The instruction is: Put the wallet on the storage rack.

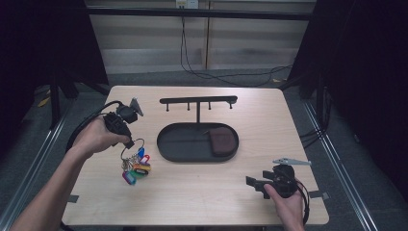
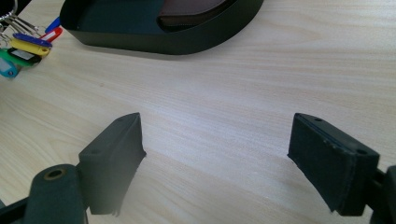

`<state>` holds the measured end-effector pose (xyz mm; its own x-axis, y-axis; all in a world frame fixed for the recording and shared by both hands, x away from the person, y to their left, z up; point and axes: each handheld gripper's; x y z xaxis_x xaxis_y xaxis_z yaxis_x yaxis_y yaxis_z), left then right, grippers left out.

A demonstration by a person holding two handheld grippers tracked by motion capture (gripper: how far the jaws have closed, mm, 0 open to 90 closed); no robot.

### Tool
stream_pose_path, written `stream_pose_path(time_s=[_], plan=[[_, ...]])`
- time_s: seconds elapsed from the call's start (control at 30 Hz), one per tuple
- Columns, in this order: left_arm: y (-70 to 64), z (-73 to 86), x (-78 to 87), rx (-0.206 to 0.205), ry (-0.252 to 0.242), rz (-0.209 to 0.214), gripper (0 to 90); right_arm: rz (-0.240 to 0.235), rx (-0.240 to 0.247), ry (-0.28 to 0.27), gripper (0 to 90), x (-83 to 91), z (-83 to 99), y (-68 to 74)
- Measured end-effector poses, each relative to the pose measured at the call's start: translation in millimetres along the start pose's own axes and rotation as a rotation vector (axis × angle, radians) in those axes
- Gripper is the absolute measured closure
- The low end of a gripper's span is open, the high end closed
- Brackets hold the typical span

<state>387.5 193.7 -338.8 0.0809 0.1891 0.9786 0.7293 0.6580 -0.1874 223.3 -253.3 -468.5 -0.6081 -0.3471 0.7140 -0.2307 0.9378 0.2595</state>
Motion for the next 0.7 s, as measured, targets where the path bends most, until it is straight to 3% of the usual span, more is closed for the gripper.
stream_pose_path(time_s=[0.2,0.43,0.7], plan=[[-2.1,-0.6,13.4,-0.01,-0.008,0.0,87.9,0.002,-0.001,0.0,17.7,-0.6,0.0,0.5],[-5.5,0.7,28.7,0.017,-0.033,0.012,87.9,0.001,-0.006,-0.003,15.3,-0.2,-0.1,-0.7],[-9.3,-3.0,42.8,0.003,-0.029,0.003,87.9,0.025,-0.011,-0.014,15.0,1.2,-1.3,-1.4]])
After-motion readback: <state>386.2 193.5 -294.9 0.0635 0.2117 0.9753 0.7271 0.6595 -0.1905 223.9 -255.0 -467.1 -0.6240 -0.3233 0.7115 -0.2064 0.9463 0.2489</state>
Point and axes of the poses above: each handheld gripper's, and its own axes: x roughly backward along the jaws, z roughly out of its underside, y roughly to its left, and after that the axes turned 8 degrees about z, right-handed
